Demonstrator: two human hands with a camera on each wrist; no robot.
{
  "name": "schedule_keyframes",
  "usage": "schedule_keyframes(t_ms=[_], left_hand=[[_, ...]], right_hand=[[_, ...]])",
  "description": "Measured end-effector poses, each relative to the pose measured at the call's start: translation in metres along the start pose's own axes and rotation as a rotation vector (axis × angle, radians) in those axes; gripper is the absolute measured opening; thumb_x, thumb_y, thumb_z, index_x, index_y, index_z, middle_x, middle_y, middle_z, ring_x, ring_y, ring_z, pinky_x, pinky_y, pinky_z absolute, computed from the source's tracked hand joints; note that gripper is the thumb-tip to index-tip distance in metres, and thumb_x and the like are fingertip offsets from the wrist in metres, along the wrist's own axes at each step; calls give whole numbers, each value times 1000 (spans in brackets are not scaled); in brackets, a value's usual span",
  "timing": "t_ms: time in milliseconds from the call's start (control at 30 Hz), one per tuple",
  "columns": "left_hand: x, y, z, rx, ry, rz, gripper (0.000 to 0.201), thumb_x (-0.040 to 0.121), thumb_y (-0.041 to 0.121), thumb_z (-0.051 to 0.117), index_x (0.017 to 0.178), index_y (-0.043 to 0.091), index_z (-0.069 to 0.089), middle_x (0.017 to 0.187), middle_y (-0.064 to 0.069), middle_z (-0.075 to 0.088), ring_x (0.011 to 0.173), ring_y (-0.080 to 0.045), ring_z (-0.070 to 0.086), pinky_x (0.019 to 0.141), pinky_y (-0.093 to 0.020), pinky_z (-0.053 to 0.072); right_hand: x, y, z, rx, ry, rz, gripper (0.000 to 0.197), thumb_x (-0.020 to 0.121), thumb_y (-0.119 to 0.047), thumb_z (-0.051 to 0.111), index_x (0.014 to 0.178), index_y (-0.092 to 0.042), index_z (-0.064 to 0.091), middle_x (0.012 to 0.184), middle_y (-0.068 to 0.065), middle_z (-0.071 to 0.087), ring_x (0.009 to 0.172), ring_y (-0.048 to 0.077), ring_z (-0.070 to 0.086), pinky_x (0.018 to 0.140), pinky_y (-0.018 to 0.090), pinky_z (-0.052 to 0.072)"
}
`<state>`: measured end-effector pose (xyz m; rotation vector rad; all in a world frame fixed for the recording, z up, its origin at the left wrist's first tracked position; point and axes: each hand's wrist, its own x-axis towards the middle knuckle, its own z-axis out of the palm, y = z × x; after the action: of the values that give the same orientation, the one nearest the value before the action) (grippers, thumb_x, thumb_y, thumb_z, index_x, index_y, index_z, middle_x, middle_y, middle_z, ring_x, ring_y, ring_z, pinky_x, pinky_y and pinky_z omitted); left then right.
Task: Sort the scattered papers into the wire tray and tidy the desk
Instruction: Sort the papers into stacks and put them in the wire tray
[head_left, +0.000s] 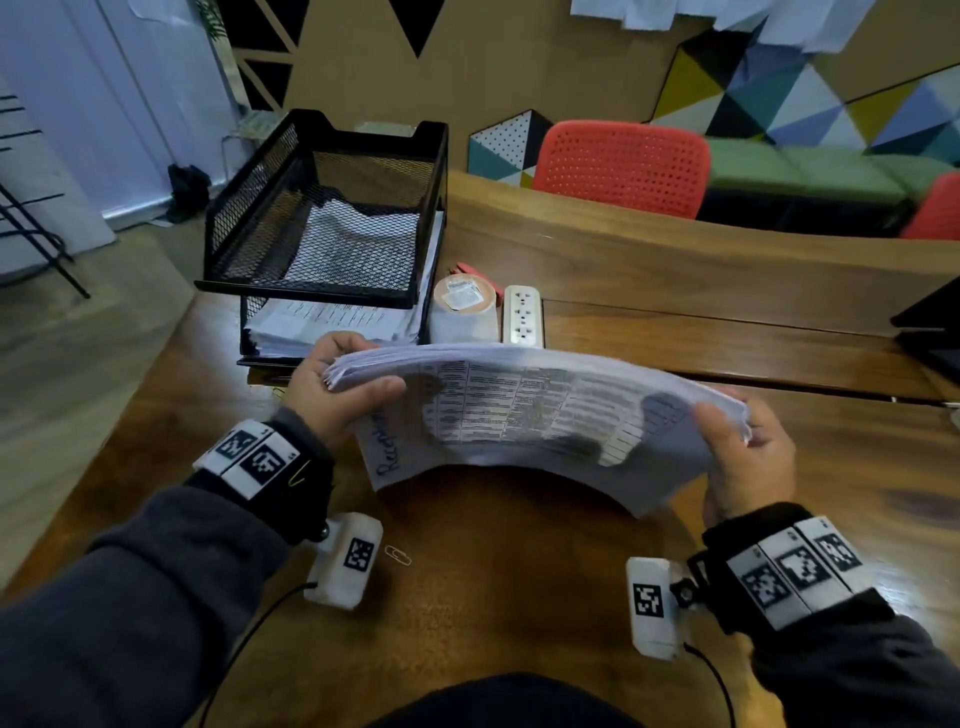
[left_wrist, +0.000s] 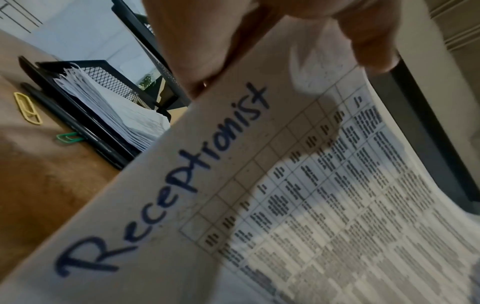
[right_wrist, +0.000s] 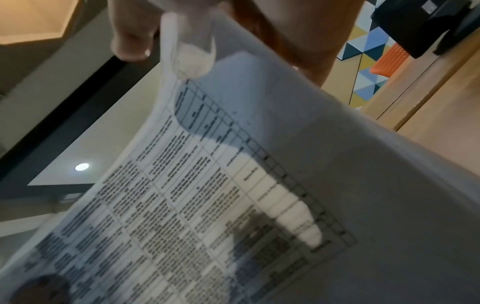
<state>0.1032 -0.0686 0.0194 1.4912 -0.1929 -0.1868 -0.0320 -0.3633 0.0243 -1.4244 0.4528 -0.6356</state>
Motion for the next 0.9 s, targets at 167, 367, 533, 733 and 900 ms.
schedule_keyframes(t_ms=[167,367,533,733,900], left_hand=[[1,9,11,-94,224,-60,18,75,27,63,59,21,58,61,3,66,61,-16,59,59,-27,47],[7,16,14,-36,245,-49,28,84,8,57,58,20,58,71,-1,65,61,-12,61,55,-26,52],[11,14,13,168,156,-106,21,88,32,55,70,22,63,70,1,61,67,-16,58,56,-27,52],[17,-4,12,91,-28,-22,84,21,71,77,86,20,62,78,5,67,72,-10,66,54,-18,53],[24,0,-2,216,-141,26,50,42,30,88,85,26,61,76,9,71,72,-1,67,59,-14,53]], right_hand=[[4,-7,19,-12,117,-27,44,48,-72,70,52,-29,63,45,-13,50,56,15,43,56,27,37],[23,-8,21,-117,210,-6,29,81,-17,67,54,-20,57,46,-13,55,52,6,50,59,24,43],[17,6,20,-253,77,57,18,79,-17,72,92,-23,61,85,-7,64,75,6,60,67,15,49],[13,-7,32,-330,89,106,18,76,-15,75,72,-24,60,66,-15,61,68,8,61,64,16,48],[13,-40,18,-226,-21,-89,30,72,7,71,73,-20,59,52,-28,63,51,-12,59,52,3,45]])
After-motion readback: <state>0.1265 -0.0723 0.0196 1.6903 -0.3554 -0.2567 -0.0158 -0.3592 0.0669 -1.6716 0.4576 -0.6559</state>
